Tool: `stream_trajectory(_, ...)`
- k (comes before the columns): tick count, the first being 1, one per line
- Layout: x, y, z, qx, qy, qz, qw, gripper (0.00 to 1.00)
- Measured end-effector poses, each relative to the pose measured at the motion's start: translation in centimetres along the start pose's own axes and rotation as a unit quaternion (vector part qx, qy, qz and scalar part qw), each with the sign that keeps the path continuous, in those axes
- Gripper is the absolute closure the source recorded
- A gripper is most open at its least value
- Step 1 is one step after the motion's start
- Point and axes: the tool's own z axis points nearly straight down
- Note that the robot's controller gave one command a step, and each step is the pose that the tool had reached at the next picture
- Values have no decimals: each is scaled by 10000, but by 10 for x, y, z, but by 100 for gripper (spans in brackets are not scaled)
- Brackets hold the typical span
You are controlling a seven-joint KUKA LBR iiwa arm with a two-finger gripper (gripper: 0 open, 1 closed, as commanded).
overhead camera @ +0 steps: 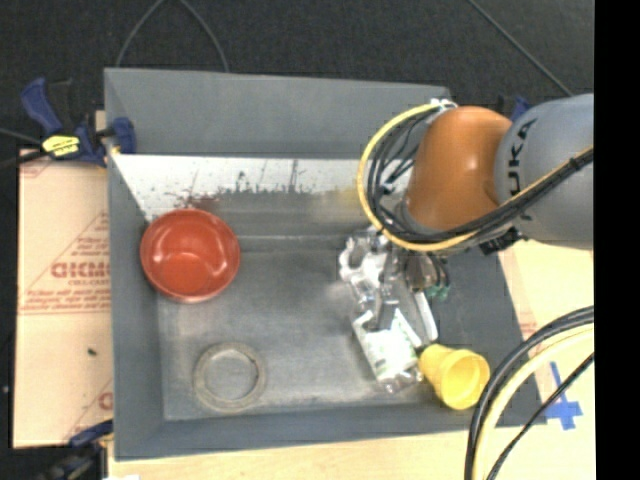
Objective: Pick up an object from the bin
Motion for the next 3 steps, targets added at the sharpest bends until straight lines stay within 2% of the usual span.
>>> stream_trajectory(1, -2, 0, -5, 3, -42, -5, 10000, 0)
stream_trajectory(2, -53, -28, 38, 12, -135, -1039, 9945, 0)
stream_trajectory(3, -78, -36, 7, 13, -73, -1546, 9879, 0)
